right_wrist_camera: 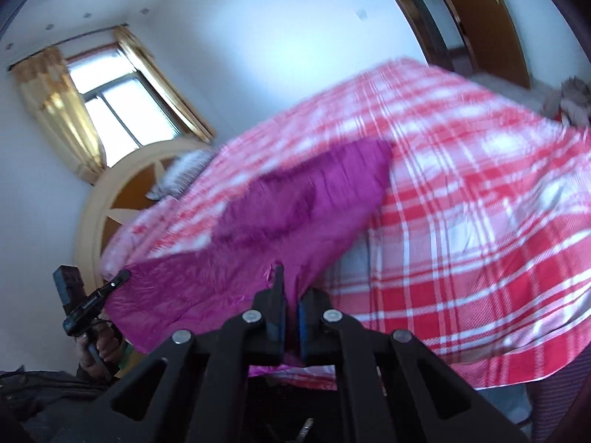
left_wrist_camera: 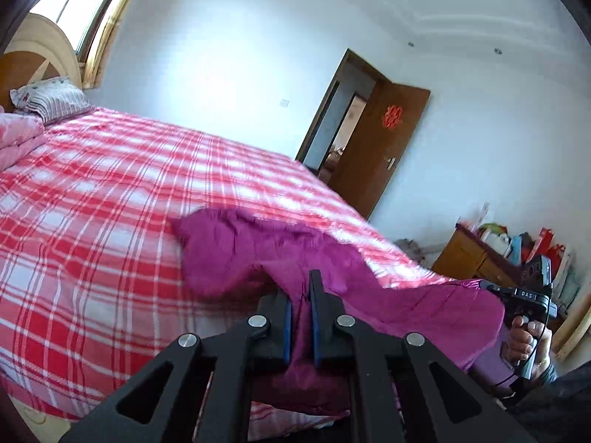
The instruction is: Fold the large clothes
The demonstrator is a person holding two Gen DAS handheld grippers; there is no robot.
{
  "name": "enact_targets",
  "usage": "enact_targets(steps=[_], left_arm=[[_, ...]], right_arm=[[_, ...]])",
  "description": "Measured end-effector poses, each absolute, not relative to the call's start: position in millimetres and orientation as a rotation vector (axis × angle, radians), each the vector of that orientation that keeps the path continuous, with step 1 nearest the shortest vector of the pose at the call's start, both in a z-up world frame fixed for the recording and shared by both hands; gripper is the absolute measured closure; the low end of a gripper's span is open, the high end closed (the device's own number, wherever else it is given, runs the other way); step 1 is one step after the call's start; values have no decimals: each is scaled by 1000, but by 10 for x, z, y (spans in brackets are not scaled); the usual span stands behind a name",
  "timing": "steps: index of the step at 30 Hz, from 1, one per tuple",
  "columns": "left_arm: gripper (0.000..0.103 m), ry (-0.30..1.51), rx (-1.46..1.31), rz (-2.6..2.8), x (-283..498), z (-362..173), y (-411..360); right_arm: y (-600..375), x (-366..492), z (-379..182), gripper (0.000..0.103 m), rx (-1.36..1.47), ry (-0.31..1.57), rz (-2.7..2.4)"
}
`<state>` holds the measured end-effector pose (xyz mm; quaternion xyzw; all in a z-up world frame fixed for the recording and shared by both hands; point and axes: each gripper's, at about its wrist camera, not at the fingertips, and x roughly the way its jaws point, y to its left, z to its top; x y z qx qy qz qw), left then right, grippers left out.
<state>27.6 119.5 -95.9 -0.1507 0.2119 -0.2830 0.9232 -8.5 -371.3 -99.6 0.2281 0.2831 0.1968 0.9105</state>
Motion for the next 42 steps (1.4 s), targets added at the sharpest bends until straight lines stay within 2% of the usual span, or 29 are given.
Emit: enact_targets(steps=[5, 15, 22, 23, 25, 26, 27, 28, 33, 38, 42], left_arm=[[96, 458, -310, -555, 715, -991, 1094], [95, 575, -365, -491, 1947, -1221, 1036], [84, 709, -331, -372, 2669, -1431, 923], [80, 702, -347, -378, 2717, -1440, 947], [63, 695, -351, -359, 2790, -1429, 959], [39, 677, -342, -320, 2805, -1400, 980], [21, 638, -341, -287, 2792, -1358, 1025], [18, 600, -349, -275, 2759, -1318, 1069], [16, 498, -320, -195, 2644, -1190, 1055], [16, 542, -135, -271, 2751, -1376, 330], [16, 638, -60, -214, 2997, -1737, 14]], right_arm=[[-3788, 36, -759, 96, 496, 473, 403], [-3904, 1314, -843, 96, 597, 481, 313], [-3967, 2275, -1058, 96, 622, 569, 217], [-3971, 2408, -1112, 96, 624, 588, 201], [-3973, 2620, -1202, 96, 624, 620, 180], [-3975, 2709, -1249, 96, 622, 632, 166], [-3990, 2815, -1316, 96, 622, 650, 152], [-4005, 2878, -1362, 96, 629, 658, 135], [-4041, 3172, -1608, 96, 632, 730, 88], [-3905, 3489, -1704, 96, 570, 776, 89], [-3779, 3636, -1659, 88, 507, 774, 84]])
